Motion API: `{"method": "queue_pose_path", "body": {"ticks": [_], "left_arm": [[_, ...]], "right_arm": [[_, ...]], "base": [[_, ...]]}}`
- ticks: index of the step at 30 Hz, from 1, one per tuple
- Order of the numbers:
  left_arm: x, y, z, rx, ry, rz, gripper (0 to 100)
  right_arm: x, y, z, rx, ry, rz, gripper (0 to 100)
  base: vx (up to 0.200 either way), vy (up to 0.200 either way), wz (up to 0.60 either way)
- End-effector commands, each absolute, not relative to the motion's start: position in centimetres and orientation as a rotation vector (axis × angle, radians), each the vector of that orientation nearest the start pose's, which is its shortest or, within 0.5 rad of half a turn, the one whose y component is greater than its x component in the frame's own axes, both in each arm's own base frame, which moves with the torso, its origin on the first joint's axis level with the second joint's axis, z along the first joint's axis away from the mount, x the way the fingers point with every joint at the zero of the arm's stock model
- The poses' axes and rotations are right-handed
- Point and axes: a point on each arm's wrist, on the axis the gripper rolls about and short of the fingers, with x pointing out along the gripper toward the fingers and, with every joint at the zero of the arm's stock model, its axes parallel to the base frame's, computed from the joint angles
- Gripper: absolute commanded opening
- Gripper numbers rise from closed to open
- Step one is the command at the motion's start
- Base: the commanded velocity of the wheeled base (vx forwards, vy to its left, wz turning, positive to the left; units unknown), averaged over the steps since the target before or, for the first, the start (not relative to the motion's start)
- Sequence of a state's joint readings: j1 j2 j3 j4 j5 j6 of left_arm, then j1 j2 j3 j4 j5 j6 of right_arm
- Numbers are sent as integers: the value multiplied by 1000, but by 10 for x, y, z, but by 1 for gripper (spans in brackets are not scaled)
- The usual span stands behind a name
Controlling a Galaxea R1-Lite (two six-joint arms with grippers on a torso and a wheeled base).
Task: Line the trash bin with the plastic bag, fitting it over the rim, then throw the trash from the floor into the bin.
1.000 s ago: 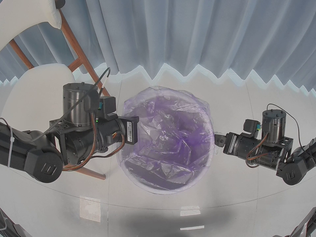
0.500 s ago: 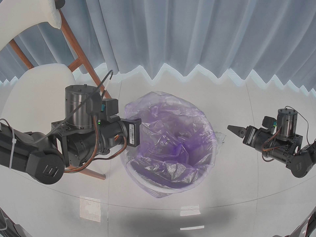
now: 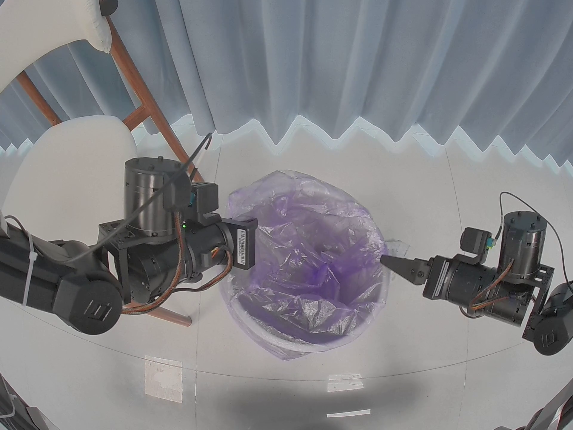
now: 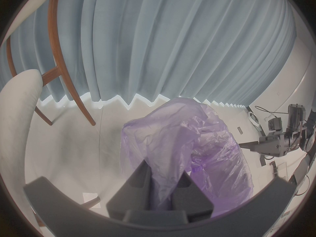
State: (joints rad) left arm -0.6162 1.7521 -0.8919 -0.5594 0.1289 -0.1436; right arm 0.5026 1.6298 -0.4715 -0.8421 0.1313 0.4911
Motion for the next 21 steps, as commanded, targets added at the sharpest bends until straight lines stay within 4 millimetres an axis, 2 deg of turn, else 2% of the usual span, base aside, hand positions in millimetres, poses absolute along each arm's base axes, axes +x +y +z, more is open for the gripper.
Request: {"method": "queue_pose_path", "body": {"ticks": [1, 2, 4, 9, 16, 17, 21], "left_arm": [[265, -185, 181, -24, 318, -463, 0], [265, -185, 181, -24, 318, -463, 0], [264, -187, 182, -25, 314, -471, 0], [263, -186, 183, -24, 311, -471, 0], [262, -186, 183, -24, 311, -473, 0], [262, -186, 183, -25, 310, -474, 0], [262, -186, 185, -25, 305, -474, 0]], "right_arm": [[222, 140, 123, 376, 520, 569, 100], [222, 140, 123, 376, 520, 569, 100], [233, 146, 110, 353, 547, 560, 100], [250, 154, 99, 350, 544, 554, 100], [269, 168, 98, 351, 521, 548, 100], [270, 168, 100, 353, 509, 539, 0], [268, 167, 101, 355, 510, 532, 0]], "base": [[0, 0, 0], [0, 0, 0], [0, 0, 0], [0, 0, 0], [0, 0, 0], [0, 0, 0], [0, 0, 0]]}}
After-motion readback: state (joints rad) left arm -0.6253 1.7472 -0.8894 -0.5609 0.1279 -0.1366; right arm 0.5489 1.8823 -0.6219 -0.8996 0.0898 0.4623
